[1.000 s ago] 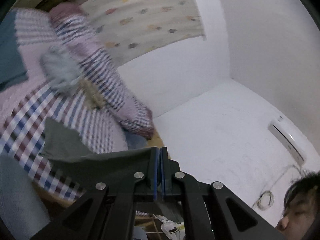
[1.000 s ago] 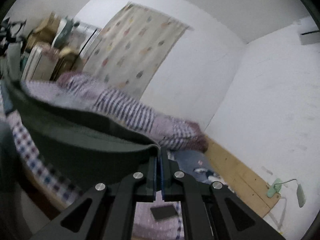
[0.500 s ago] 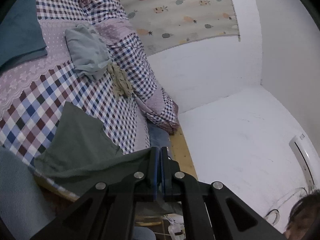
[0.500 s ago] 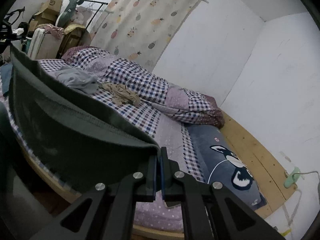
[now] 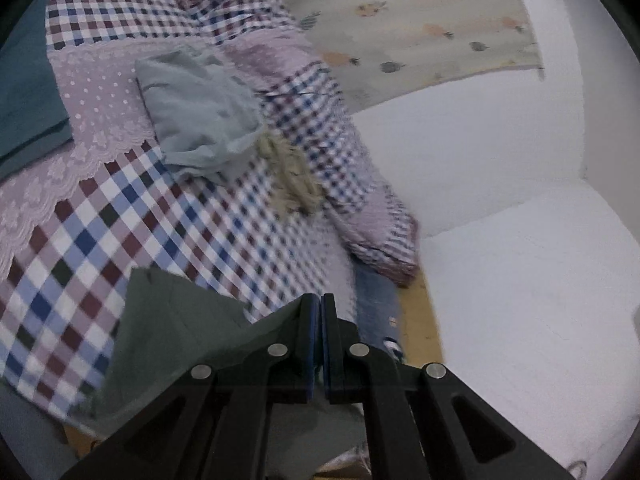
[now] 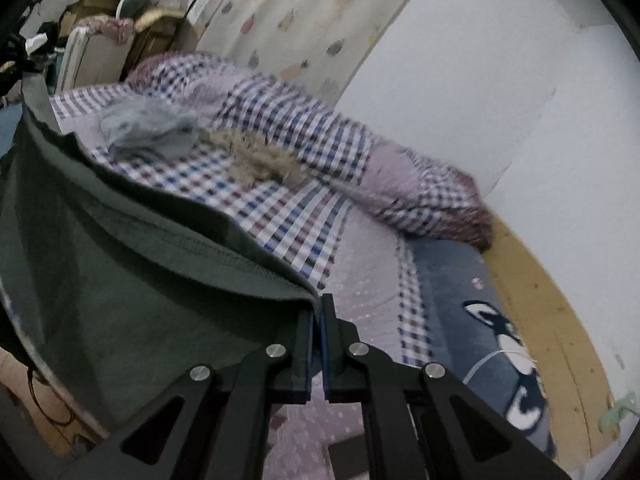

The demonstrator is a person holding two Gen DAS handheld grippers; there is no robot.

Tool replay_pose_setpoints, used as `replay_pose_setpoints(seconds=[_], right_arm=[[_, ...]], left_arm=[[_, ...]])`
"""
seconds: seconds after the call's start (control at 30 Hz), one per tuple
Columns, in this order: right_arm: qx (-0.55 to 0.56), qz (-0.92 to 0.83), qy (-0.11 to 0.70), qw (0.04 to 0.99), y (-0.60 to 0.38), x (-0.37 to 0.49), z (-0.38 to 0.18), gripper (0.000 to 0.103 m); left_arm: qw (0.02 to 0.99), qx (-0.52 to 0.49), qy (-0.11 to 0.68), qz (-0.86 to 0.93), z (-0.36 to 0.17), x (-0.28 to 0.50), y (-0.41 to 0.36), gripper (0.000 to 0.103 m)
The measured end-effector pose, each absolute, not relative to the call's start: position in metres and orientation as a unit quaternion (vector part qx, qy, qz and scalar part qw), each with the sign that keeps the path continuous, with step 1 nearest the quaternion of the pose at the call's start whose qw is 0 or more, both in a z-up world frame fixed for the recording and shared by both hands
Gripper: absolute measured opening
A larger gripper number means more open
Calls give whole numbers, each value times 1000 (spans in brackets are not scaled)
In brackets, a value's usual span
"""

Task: Fold clothes
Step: 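Lay the folded green shirt down and open both tools above it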

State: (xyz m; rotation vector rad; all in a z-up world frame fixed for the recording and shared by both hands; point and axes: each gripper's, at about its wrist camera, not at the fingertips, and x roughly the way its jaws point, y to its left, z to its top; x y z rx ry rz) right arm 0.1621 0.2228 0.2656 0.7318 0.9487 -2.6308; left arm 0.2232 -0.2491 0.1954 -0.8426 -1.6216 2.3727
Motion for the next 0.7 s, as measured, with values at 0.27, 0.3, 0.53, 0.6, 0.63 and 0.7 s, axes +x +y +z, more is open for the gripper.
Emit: replay_pose_setpoints(seconds=[0.27,0.3,0.53,0.6,0.63,0.7], right_arm=[[385,-842,344,158,181,24,167,1],[401,-834,343,161,179,10,155,1],[482,-807,294,174,179,-56,97,9],[475,-828,261,144,191,-65,99,29],[464,-847,232,118,202,-68,104,37],[438,-884,149,72,228,-68,117,50]], left_arm=[[-61,-376,-533,755,98,106,-262,1],[-74,-386,-526,754,87,95,-262,1],[-99,-388,-518,756,48,55,-283,1],[-83,-377,-511,768,56,57,-291,6],[-78,-371,-502,777,61,63,-293,16],[-70,-357,-476,800,74,81,-297,39]])
